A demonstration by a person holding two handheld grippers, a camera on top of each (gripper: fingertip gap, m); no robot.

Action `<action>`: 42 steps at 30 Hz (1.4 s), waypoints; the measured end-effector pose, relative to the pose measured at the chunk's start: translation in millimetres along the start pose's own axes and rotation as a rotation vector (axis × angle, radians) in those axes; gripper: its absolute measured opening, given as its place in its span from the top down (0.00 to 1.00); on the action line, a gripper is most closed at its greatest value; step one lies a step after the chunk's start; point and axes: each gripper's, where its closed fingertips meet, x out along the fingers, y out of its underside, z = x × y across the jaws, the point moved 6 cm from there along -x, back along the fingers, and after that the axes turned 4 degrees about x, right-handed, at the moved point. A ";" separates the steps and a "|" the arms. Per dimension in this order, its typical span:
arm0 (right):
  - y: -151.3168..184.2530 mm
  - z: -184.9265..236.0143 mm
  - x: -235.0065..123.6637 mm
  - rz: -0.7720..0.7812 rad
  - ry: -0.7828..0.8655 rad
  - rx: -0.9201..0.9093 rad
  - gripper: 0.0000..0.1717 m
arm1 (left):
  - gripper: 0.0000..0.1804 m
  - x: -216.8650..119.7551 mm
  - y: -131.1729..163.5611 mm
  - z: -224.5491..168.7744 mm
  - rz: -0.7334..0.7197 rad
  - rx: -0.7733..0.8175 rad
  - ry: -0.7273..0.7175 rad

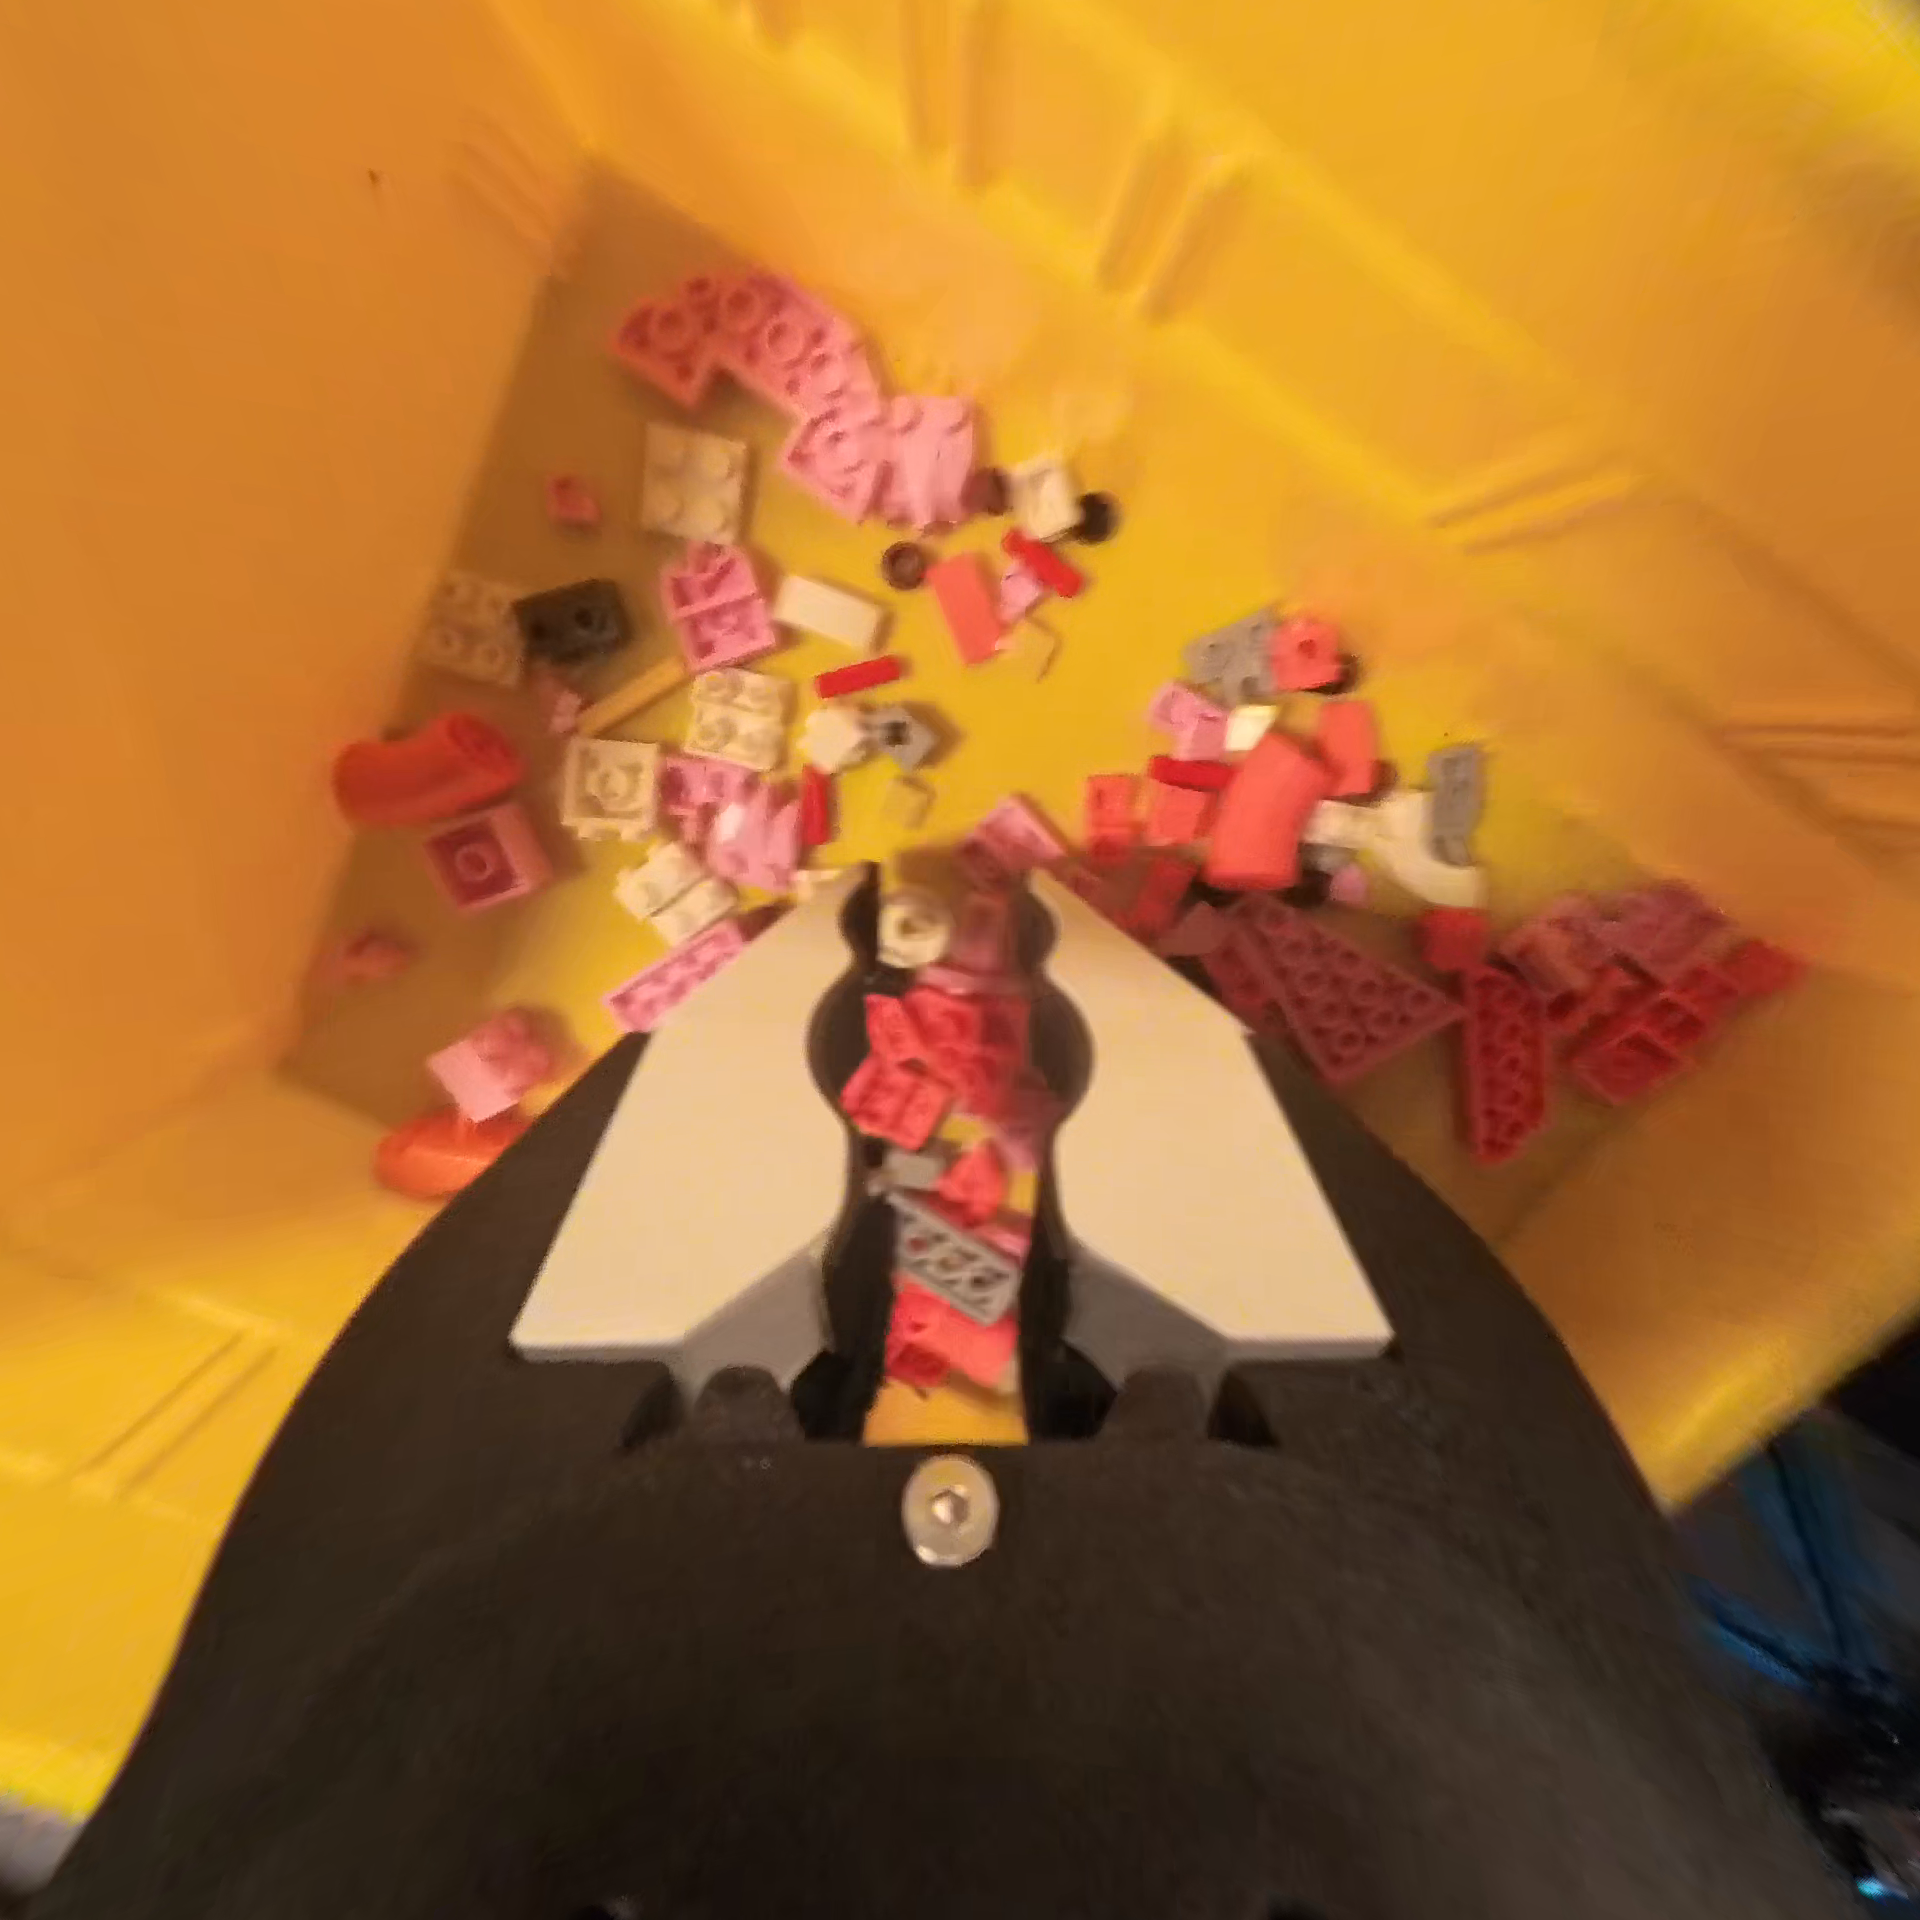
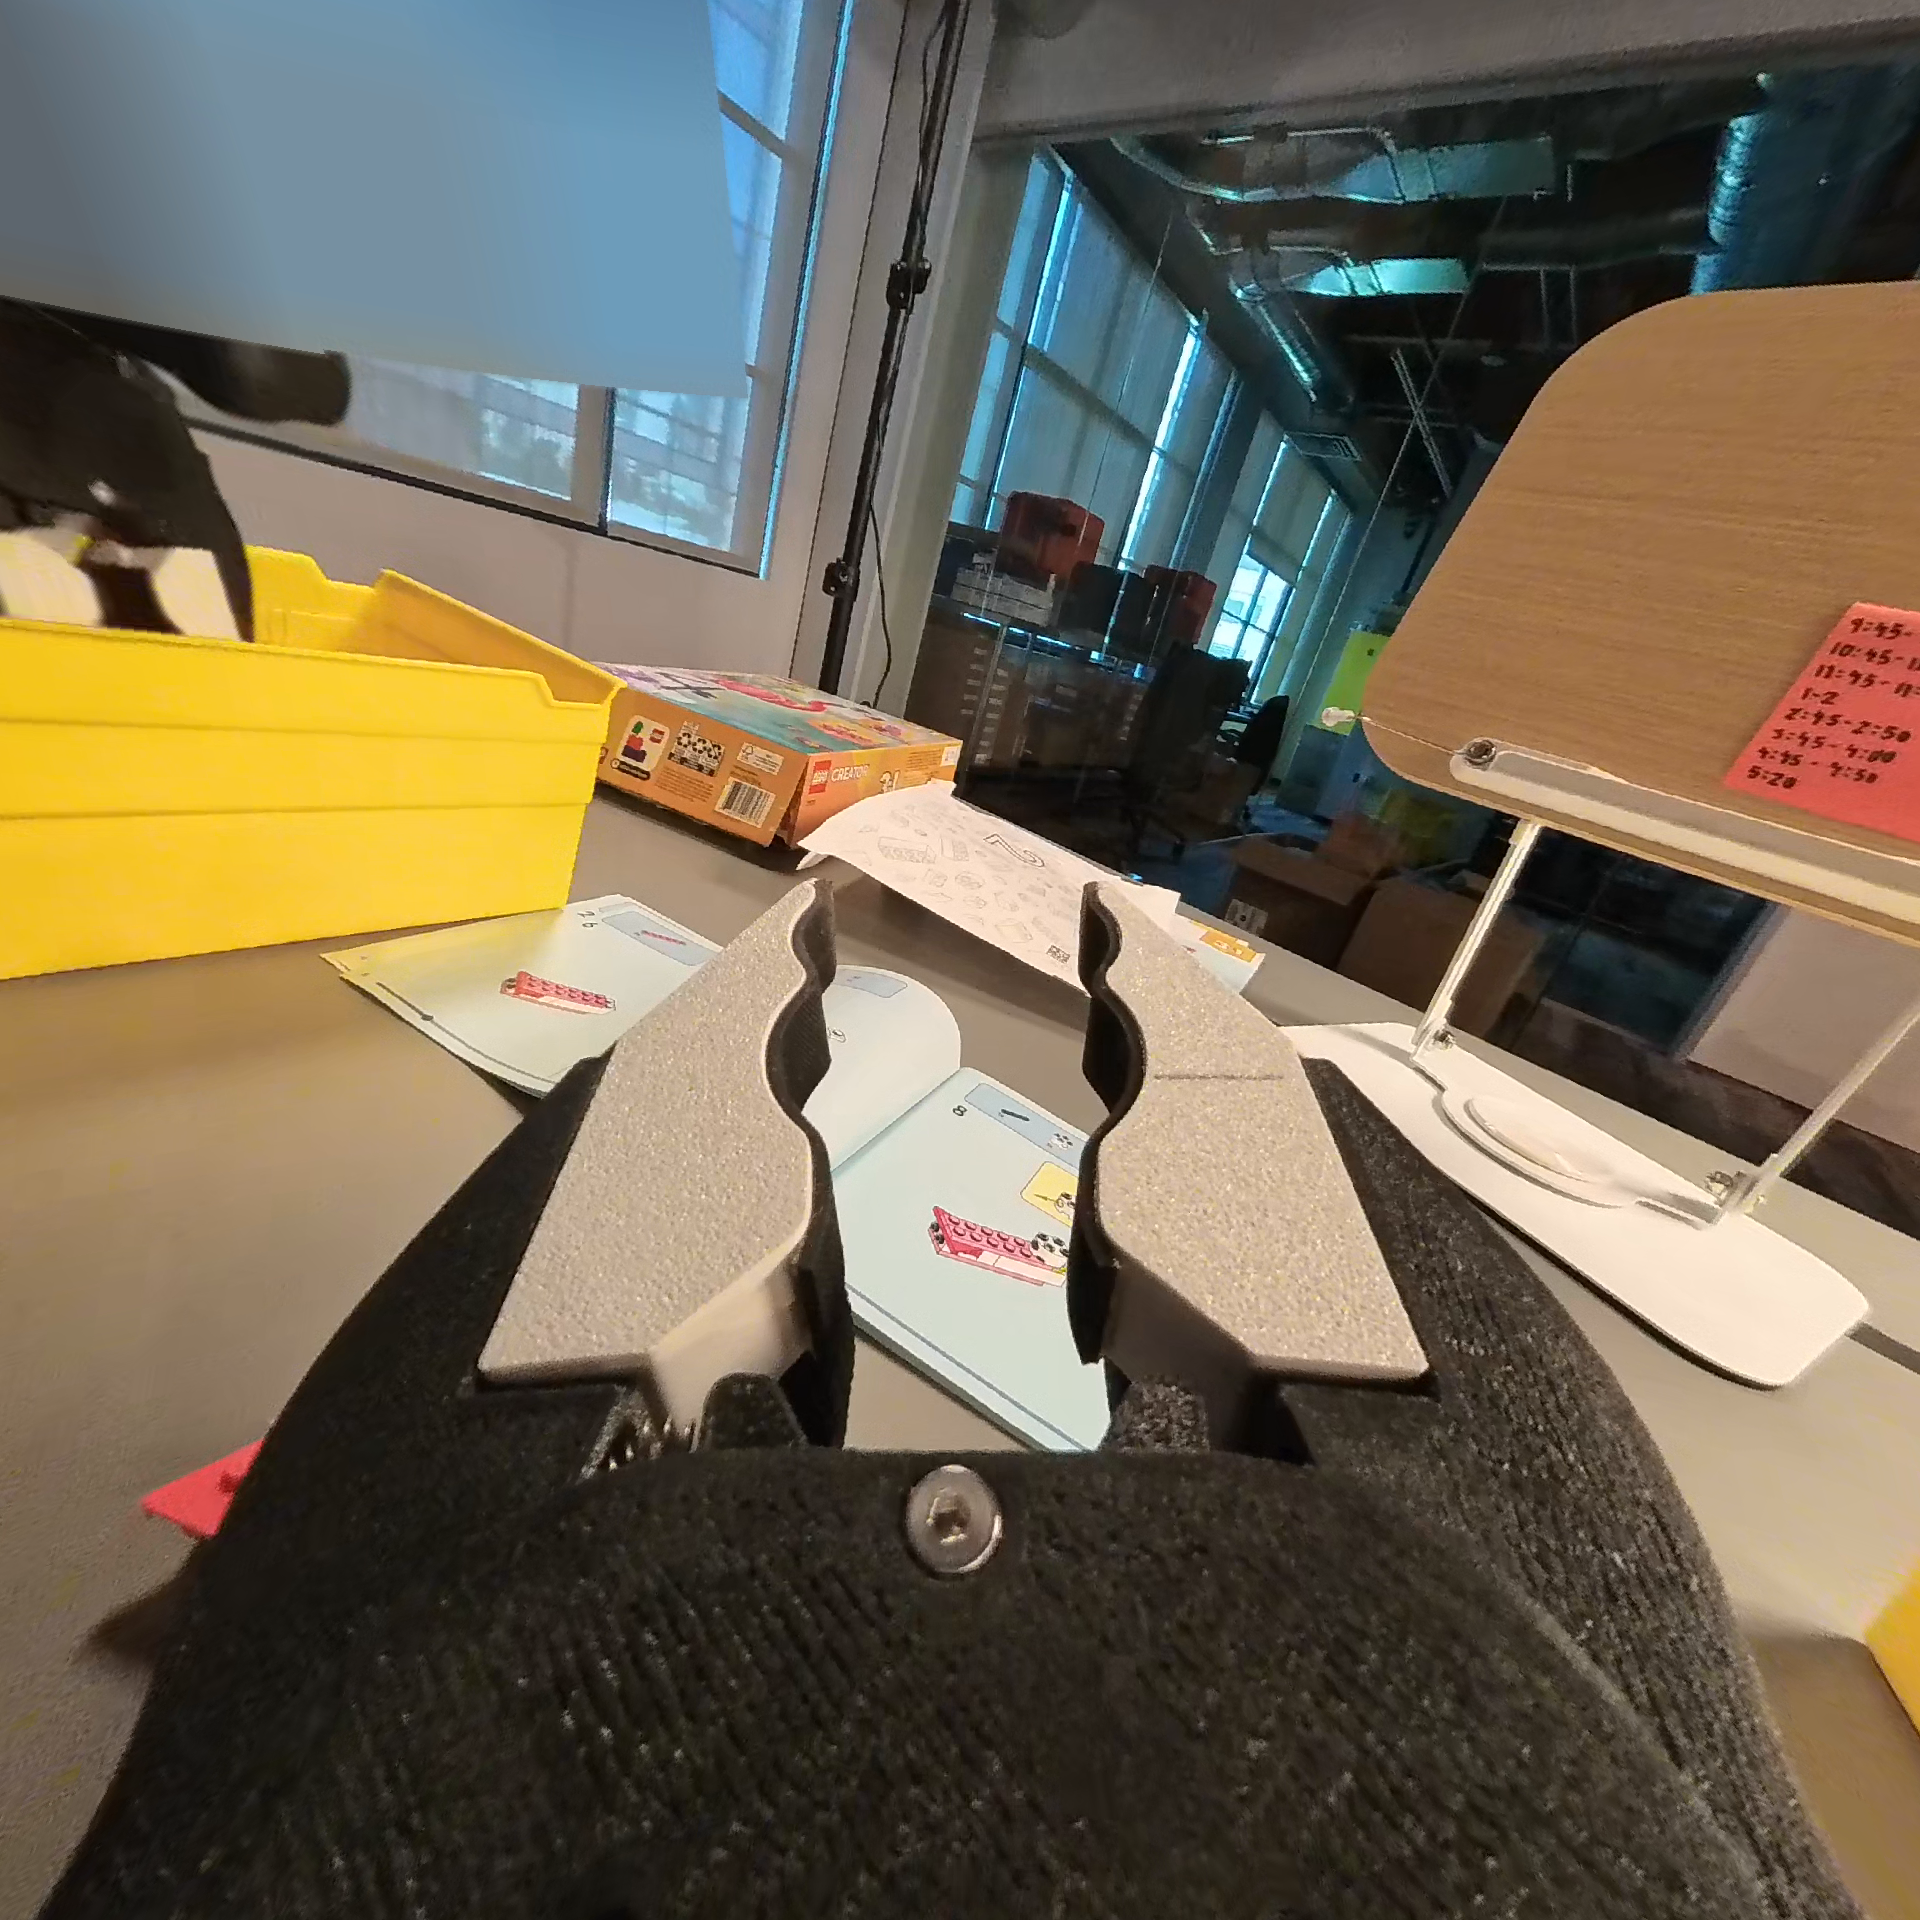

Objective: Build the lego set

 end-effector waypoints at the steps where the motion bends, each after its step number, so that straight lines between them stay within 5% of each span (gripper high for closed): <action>1: 0.1 0.1 0.0 0.000 0.000 0.000 0.73 | 0.78 -2.6 -2.0 -8.5 -0.051 -0.003 0.083; 5: 0.4 -0.2 0.2 0.001 0.000 -0.001 0.73 | 0.78 -10.7 -9.9 -38.8 -0.202 0.071 0.307; 13: 1.4 -0.4 0.9 0.007 0.002 -0.005 0.73 | 0.93 1.3 -11.8 -38.1 -0.120 0.157 0.162; 20: 1.8 -0.4 0.9 0.010 0.003 -0.007 0.73 | 0.93 -0.3 -6.4 5.3 -0.075 -0.062 -0.080; 26: 1.8 -0.3 0.8 0.010 0.001 -0.004 0.73 | 0.66 -9.0 -5.8 -24.2 -0.135 -0.041 0.091; 31: 1.8 -0.1 0.7 0.012 0.001 -0.004 0.74 | 0.62 -3.9 -7.1 -57.5 -0.113 0.094 0.159; 37: 1.6 0.3 0.3 0.014 0.001 -0.005 0.74 | 0.66 11.0 -12.3 -59.1 -0.075 0.198 0.029; 42: 1.4 0.7 -0.1 0.015 0.000 -0.004 0.74 | 0.73 4.9 -8.3 -16.7 -0.052 -0.008 -0.195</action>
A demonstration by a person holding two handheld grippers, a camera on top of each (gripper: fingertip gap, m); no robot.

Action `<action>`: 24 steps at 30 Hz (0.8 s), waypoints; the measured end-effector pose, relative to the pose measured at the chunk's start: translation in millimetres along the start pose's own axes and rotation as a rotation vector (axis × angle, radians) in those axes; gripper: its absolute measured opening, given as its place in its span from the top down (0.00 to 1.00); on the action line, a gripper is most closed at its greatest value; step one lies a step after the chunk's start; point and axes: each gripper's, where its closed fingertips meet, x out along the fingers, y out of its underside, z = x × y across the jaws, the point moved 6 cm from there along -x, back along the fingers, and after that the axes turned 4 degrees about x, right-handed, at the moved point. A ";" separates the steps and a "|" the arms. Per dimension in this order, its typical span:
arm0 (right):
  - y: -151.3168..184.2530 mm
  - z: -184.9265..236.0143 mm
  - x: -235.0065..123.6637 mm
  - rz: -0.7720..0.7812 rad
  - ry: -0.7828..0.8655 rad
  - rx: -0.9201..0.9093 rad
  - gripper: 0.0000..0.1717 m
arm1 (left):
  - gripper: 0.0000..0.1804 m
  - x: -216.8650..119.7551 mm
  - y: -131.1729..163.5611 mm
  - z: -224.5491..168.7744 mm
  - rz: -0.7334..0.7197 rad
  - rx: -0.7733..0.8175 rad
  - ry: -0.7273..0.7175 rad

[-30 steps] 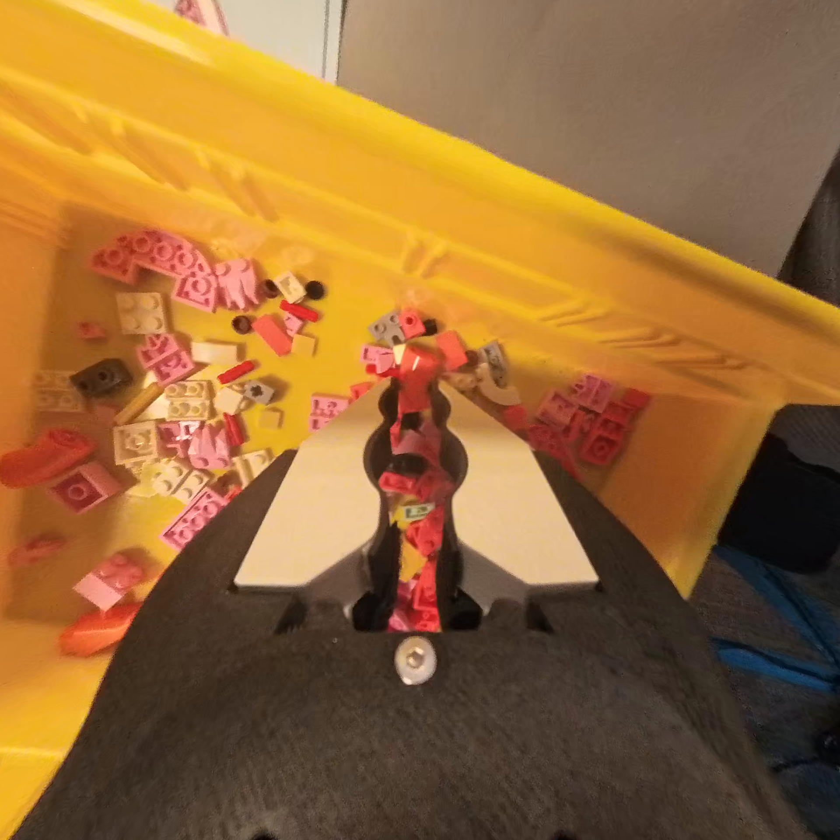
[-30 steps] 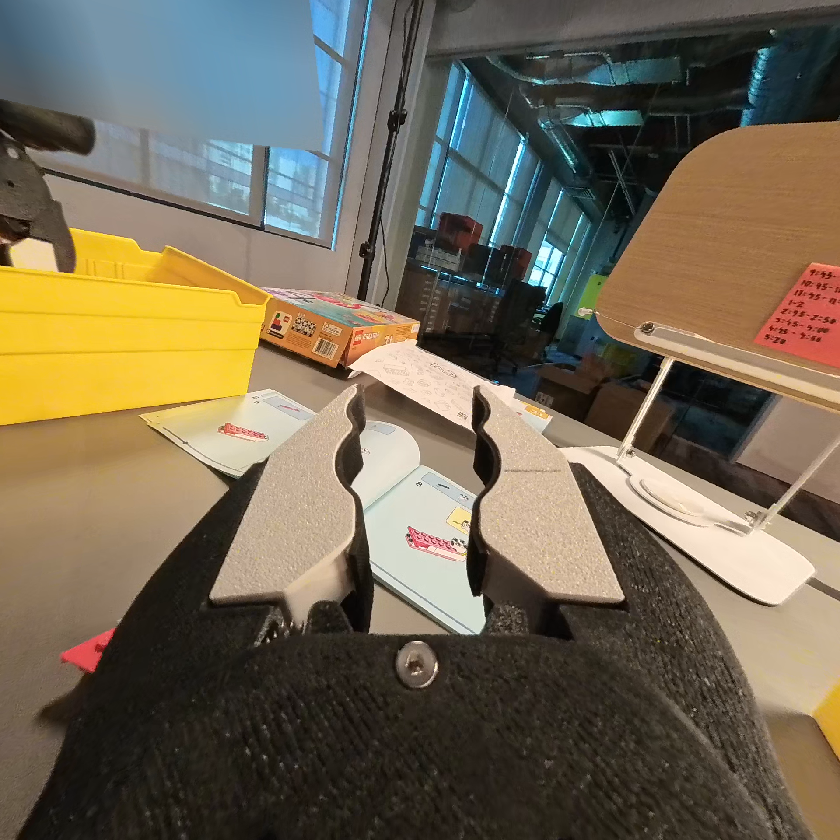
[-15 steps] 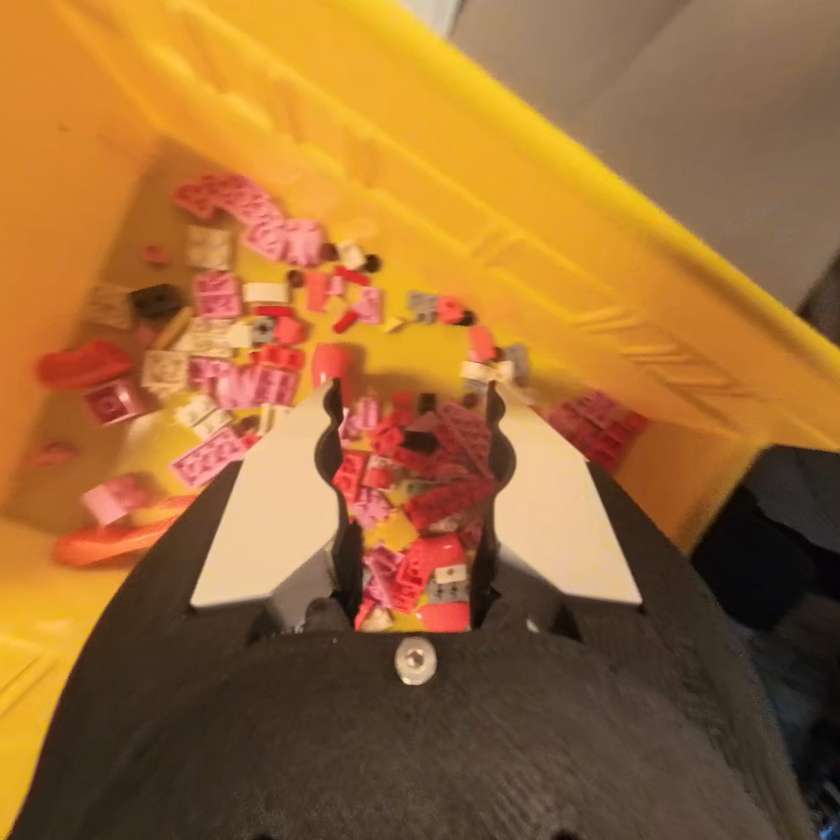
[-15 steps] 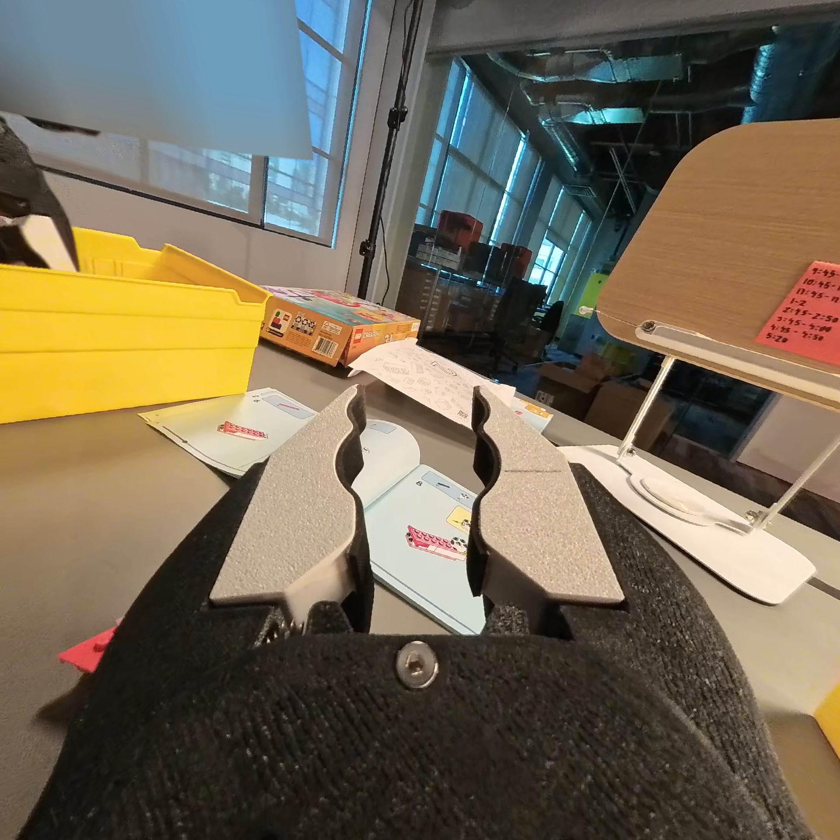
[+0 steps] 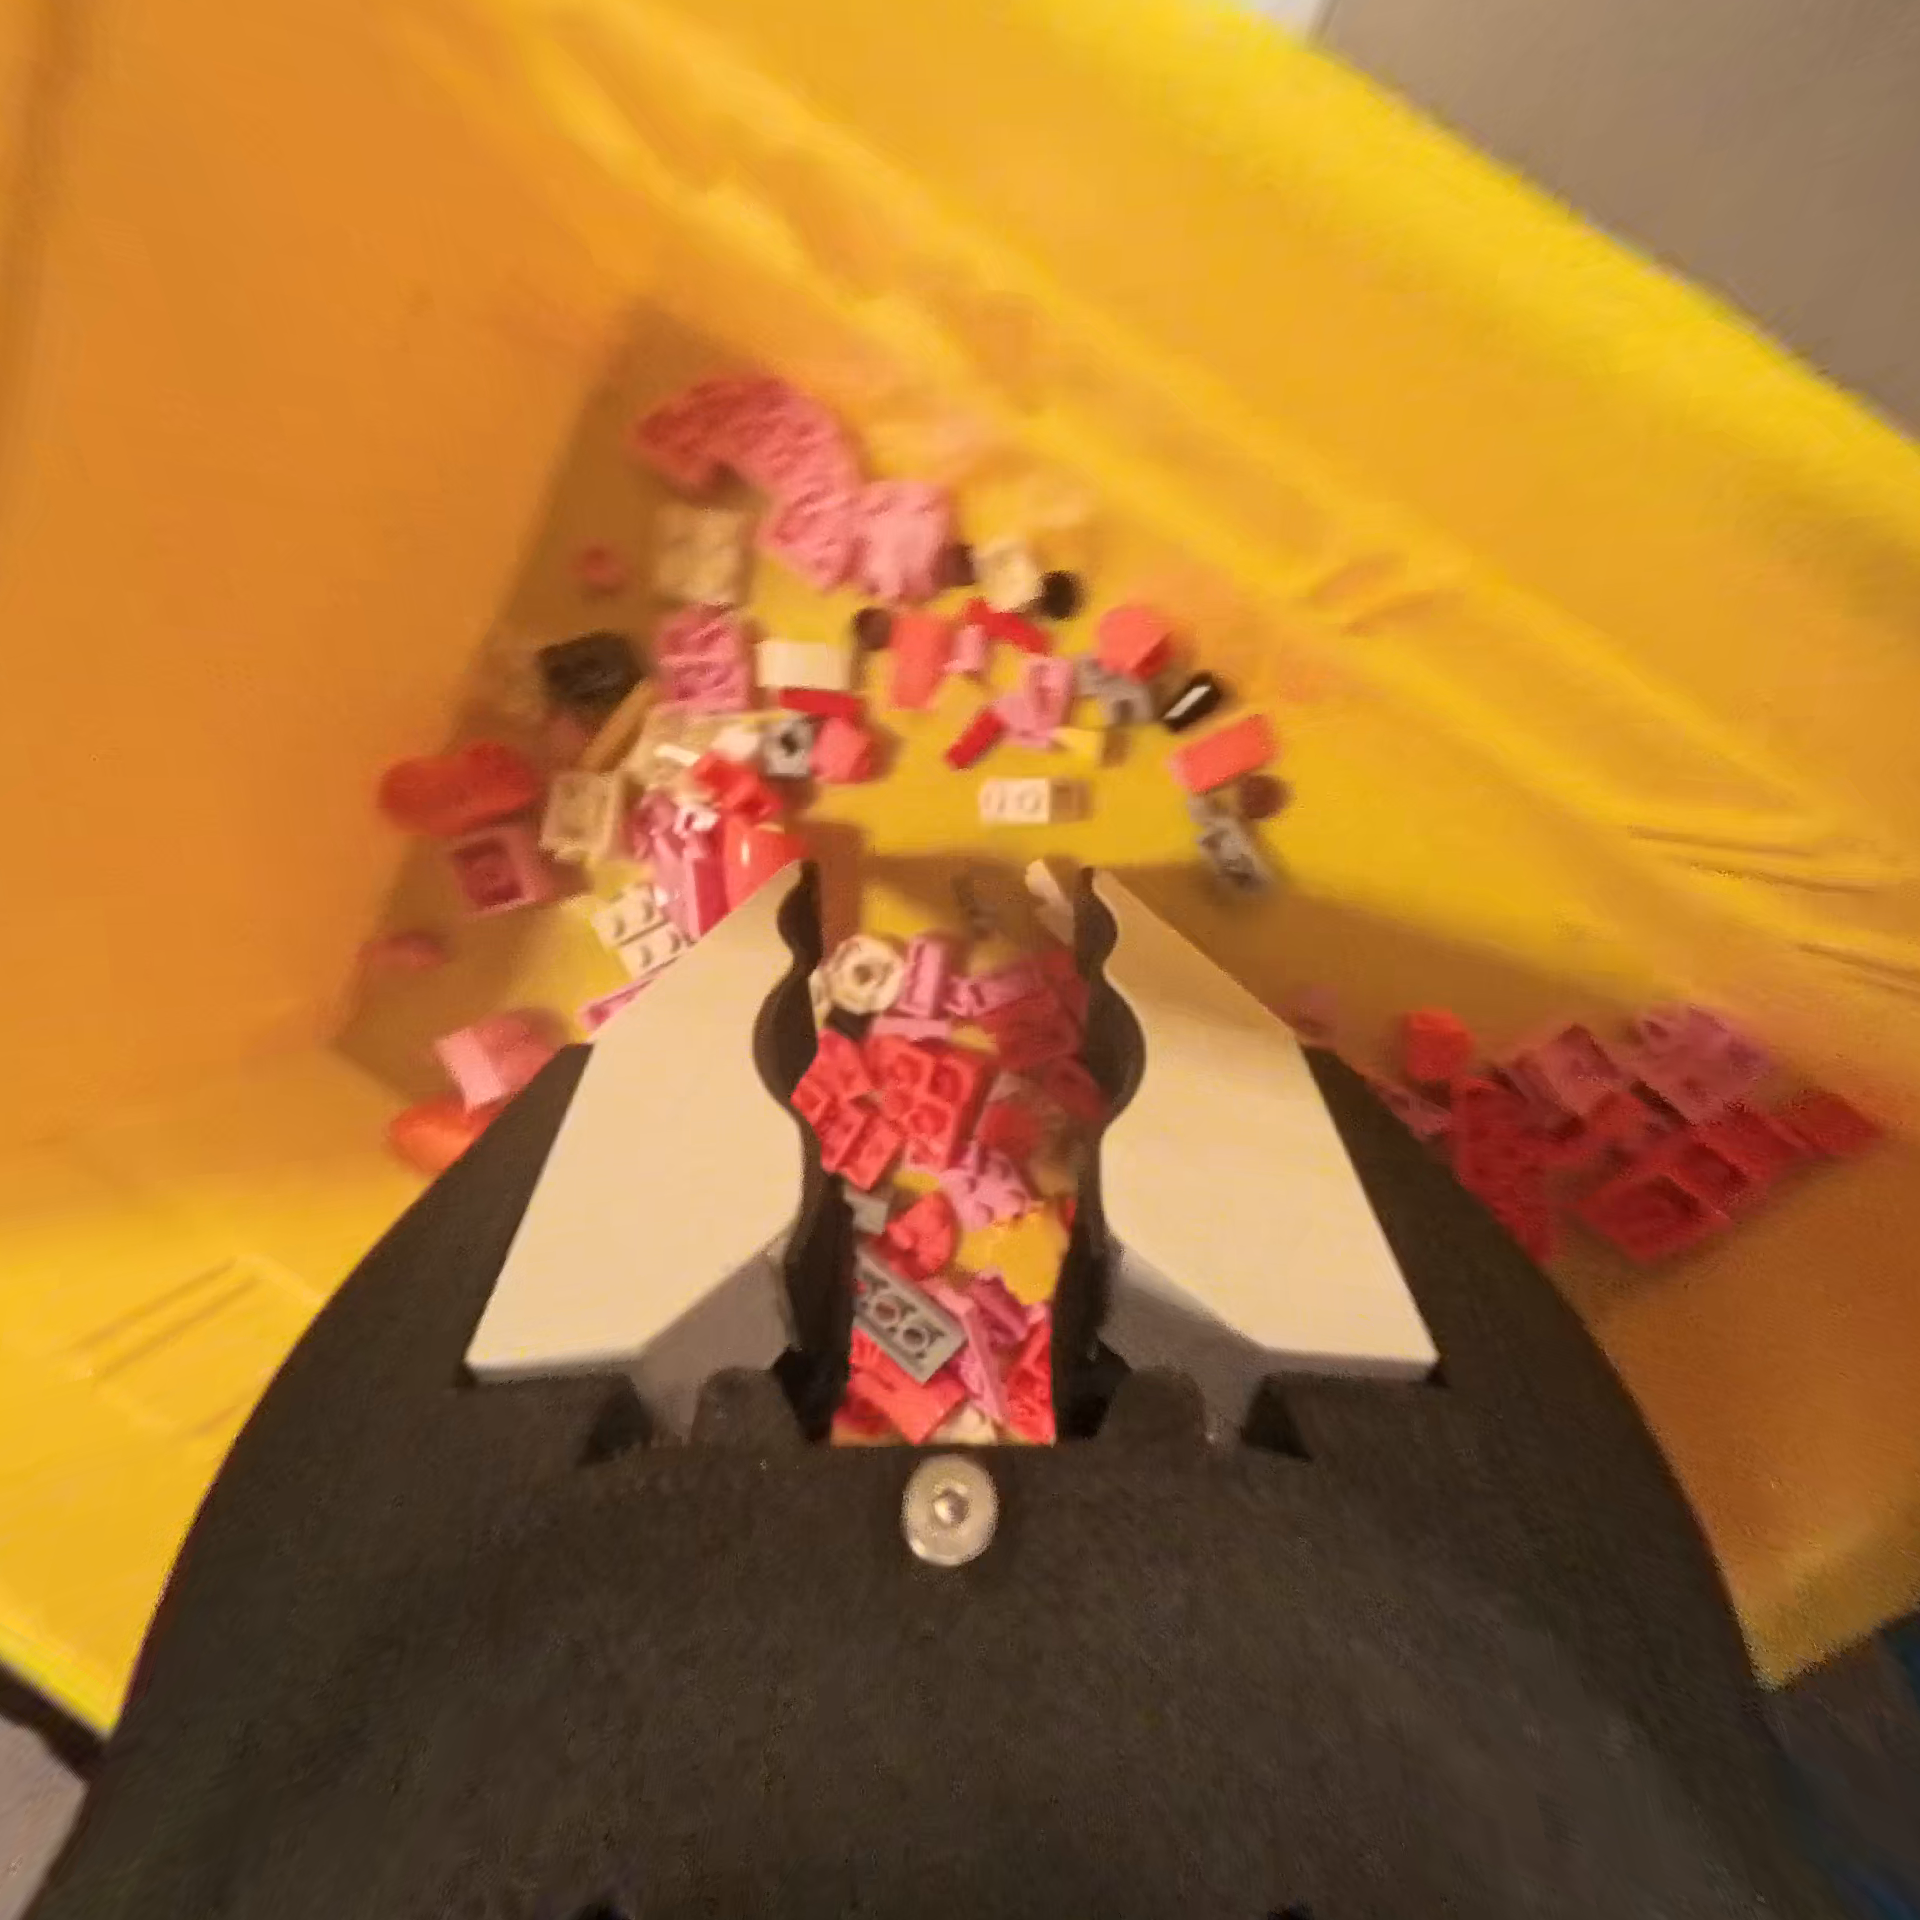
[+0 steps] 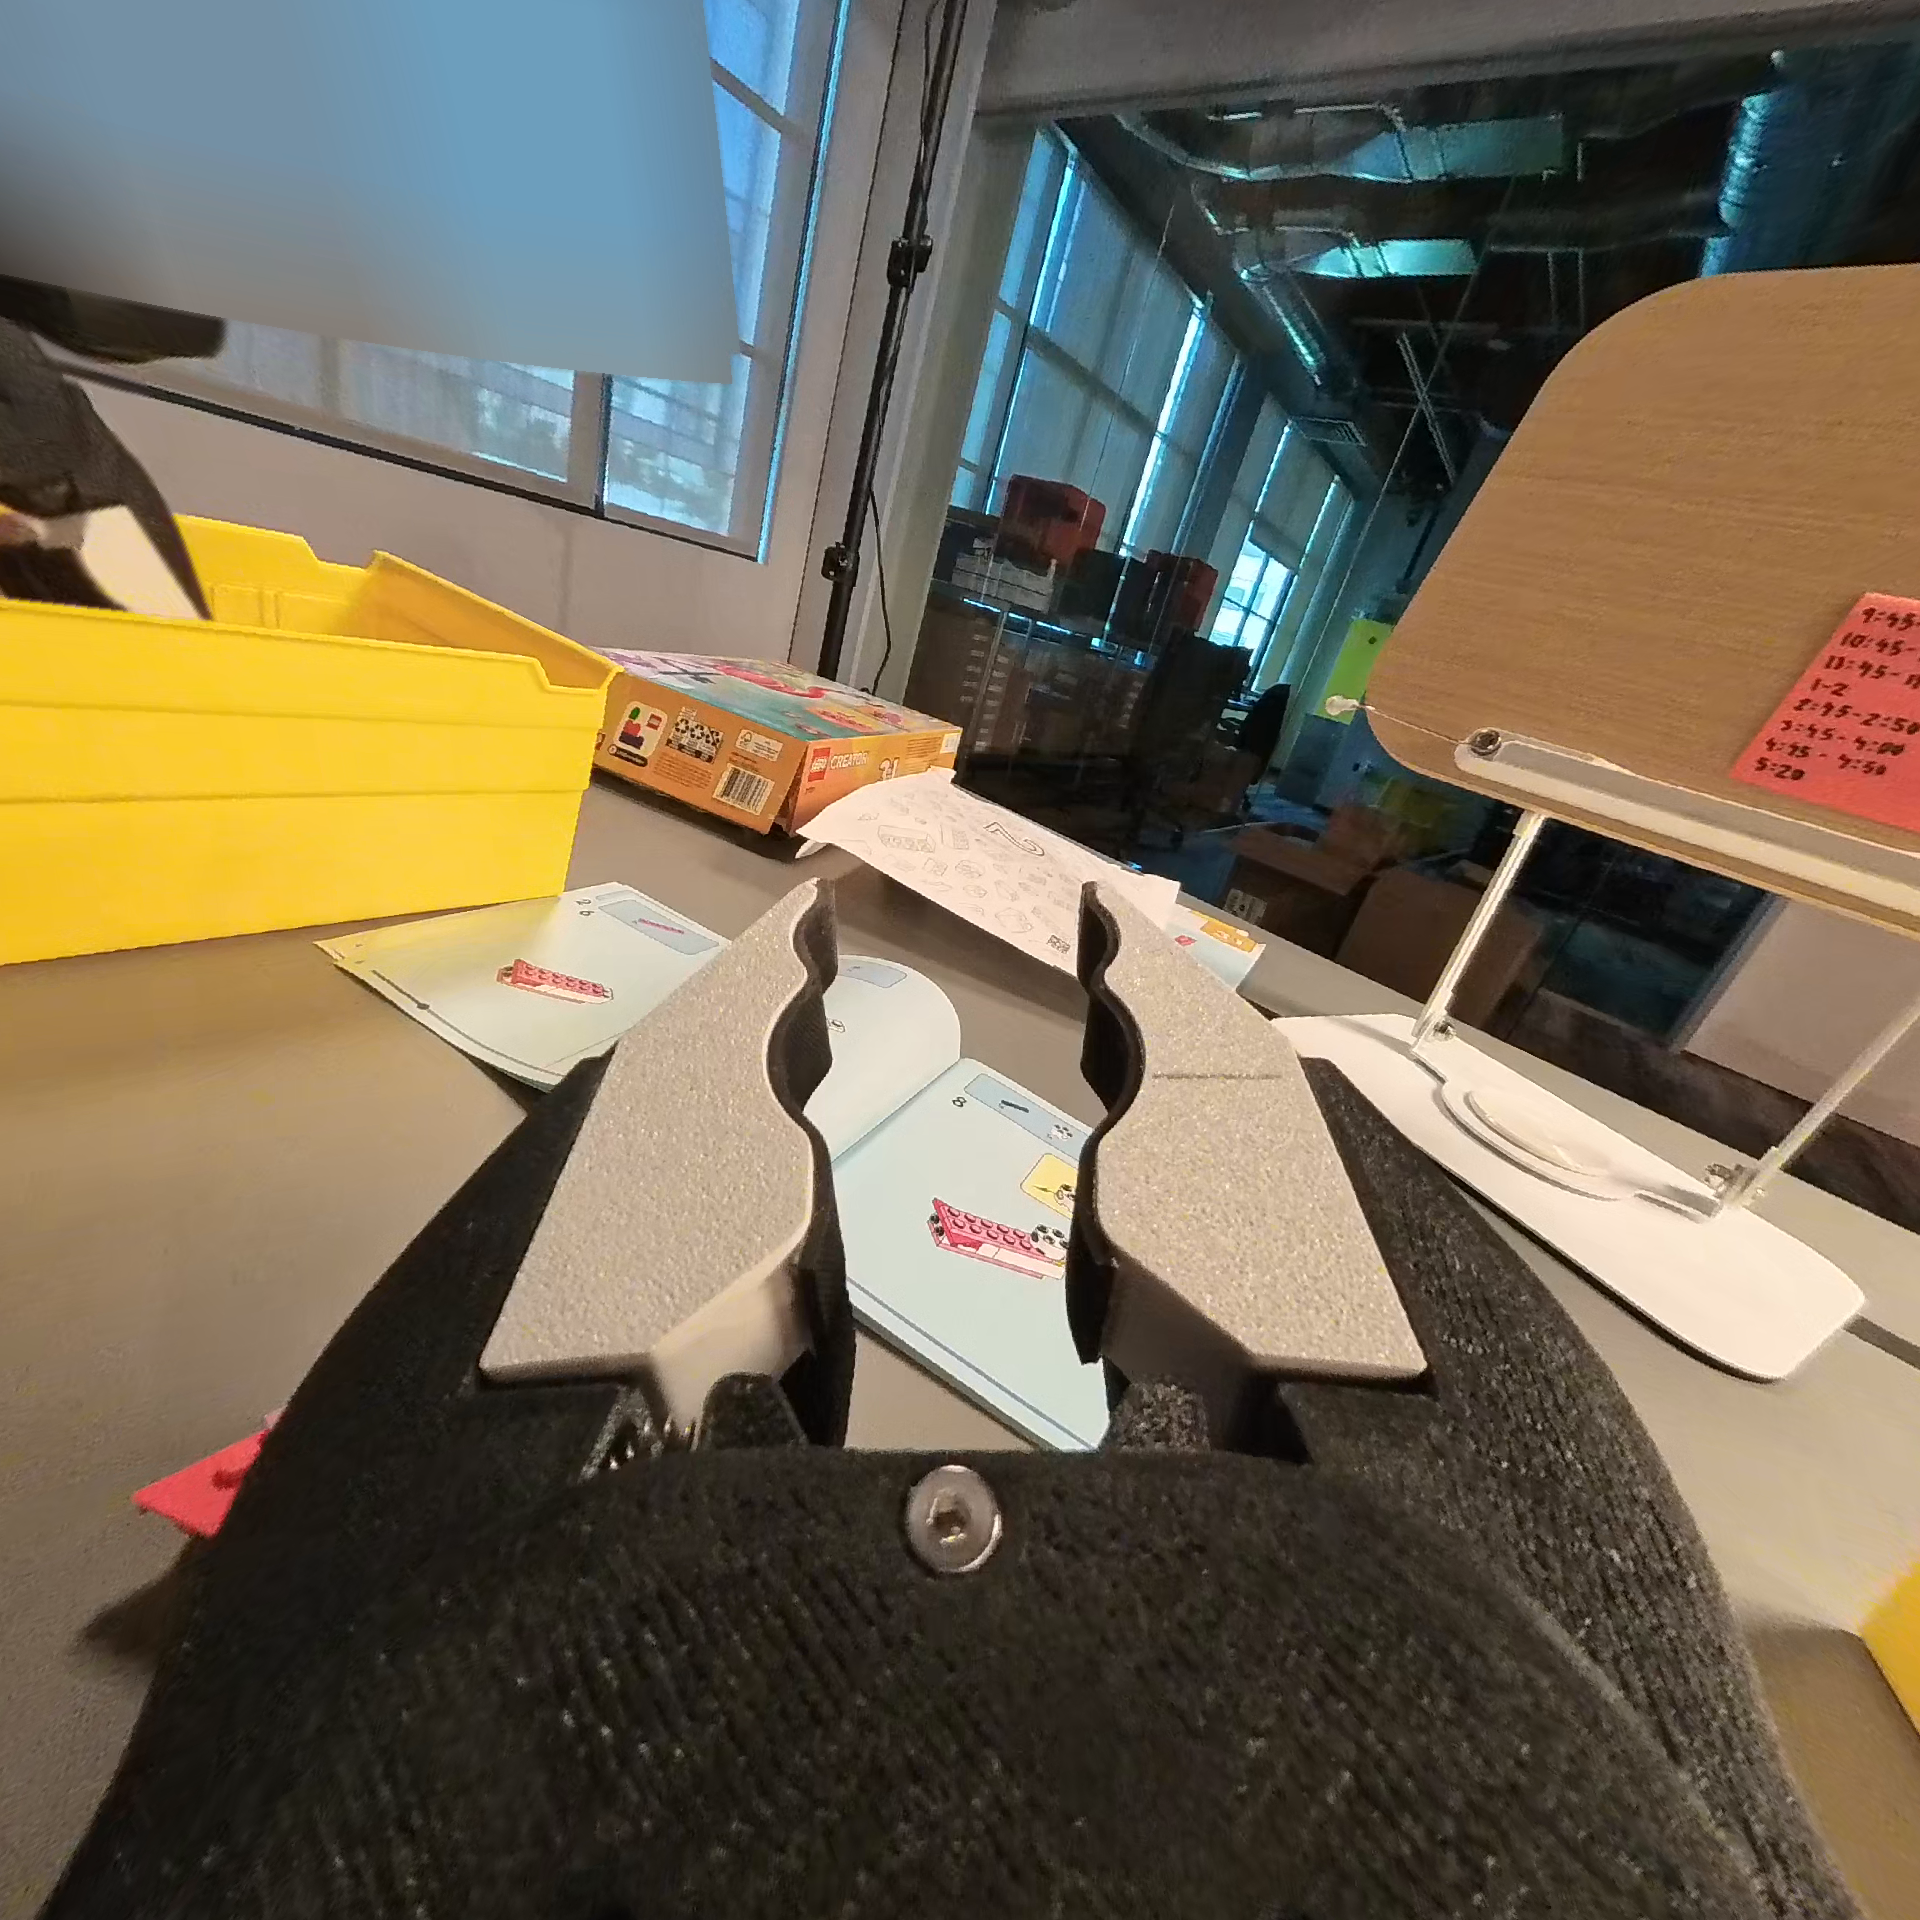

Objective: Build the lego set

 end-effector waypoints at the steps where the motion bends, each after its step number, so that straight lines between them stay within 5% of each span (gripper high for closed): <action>1: -0.1 -0.1 -0.1 0.000 0.000 0.001 0.74 | 0.73 -2.0 1.5 5.6 -0.001 -0.049 -0.016; 8: -0.9 0.4 -0.8 -0.001 -0.002 0.004 0.74 | 0.72 -38.2 18.7 42.0 -0.029 -0.387 -0.164; 12: -1.2 0.6 -1.1 -0.002 -0.003 0.005 0.74 | 0.68 -53.7 31.6 50.8 0.003 -0.418 -0.250; 20: -1.9 1.1 -1.6 -0.002 -0.004 0.006 0.74 | 0.48 -114.0 63.9 66.3 -0.102 -0.623 -0.525; 24: -3.2 0.1 -2.4 -0.012 0.011 0.001 0.73 | 0.56 -104.6 86.4 57.3 -0.069 -0.756 -0.348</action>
